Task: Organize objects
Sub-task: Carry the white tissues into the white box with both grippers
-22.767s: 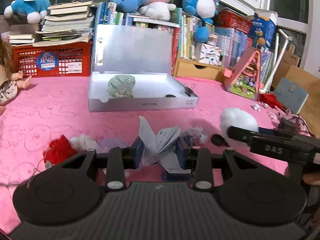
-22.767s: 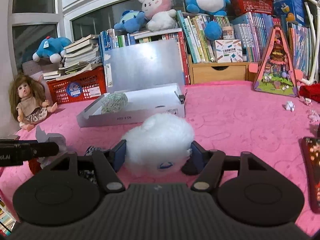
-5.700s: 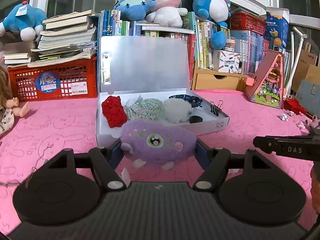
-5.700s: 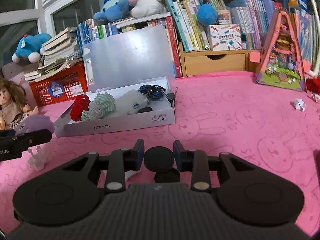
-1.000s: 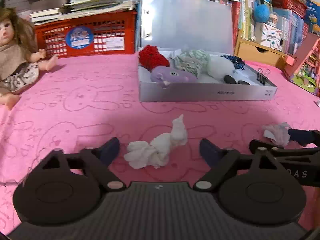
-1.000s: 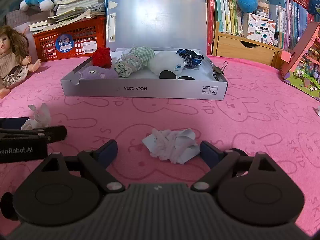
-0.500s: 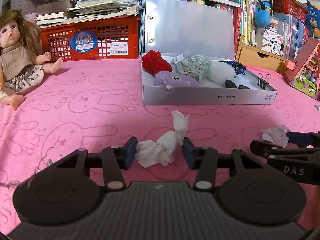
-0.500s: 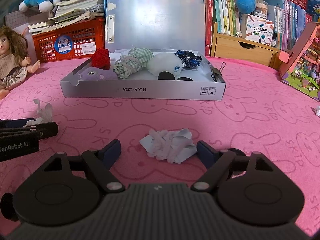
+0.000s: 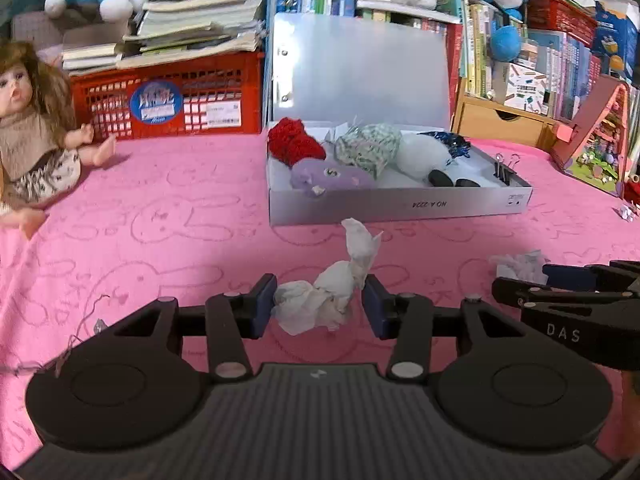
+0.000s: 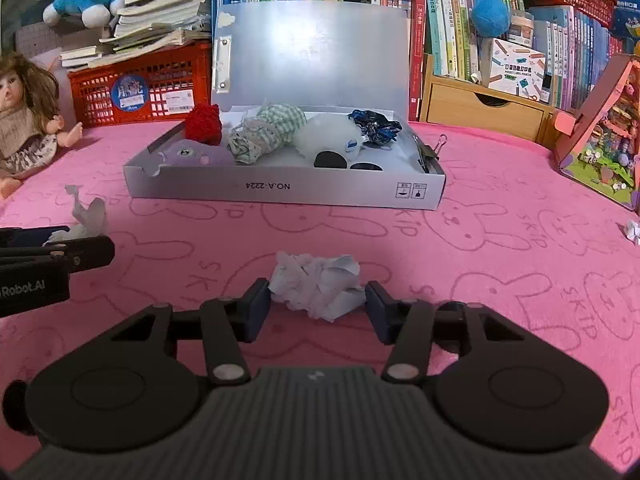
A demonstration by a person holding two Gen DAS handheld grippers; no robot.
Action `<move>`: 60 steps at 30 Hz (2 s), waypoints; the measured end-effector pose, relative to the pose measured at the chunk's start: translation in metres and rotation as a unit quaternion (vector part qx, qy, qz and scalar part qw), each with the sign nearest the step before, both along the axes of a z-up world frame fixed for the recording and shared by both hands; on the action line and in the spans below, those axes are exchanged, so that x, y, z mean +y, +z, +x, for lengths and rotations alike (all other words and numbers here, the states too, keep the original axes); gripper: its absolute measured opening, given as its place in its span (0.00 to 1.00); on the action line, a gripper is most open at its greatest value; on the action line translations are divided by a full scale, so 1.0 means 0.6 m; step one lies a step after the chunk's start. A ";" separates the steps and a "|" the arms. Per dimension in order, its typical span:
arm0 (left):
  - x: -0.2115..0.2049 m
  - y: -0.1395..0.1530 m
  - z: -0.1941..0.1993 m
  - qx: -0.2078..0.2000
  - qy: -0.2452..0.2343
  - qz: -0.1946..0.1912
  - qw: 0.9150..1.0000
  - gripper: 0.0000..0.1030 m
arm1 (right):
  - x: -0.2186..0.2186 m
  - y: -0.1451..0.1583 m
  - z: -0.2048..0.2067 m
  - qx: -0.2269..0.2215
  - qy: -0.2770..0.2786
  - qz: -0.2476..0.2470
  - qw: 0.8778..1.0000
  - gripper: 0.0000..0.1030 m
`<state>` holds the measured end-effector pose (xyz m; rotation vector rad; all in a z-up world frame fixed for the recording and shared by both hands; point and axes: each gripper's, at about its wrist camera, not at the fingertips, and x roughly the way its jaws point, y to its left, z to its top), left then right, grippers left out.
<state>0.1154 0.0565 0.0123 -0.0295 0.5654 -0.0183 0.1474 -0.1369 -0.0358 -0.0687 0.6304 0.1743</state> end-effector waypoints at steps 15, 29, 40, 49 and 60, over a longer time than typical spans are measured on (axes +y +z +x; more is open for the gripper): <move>-0.010 0.019 0.001 -0.008 -0.015 -0.003 1.000 0.52 | -0.024 0.031 -0.006 -0.022 -0.001 0.000 1.000 0.53; -0.005 0.061 0.042 -0.027 -0.014 -0.004 1.000 0.52 | -0.053 0.077 0.027 -0.037 -0.008 0.010 0.999 0.53; 0.014 0.095 0.104 -0.045 -0.010 -0.016 0.999 0.51 | -0.079 0.107 0.088 -0.035 -0.018 0.031 0.999 0.53; 0.022 0.091 0.175 -0.020 -0.005 -0.026 0.999 0.51 | -0.079 0.114 0.136 -0.030 -0.001 0.027 0.999 0.54; 0.019 0.069 0.242 -0.003 -0.001 -0.030 1.000 0.51 | -0.079 0.104 0.185 -0.022 0.009 0.018 1.000 0.54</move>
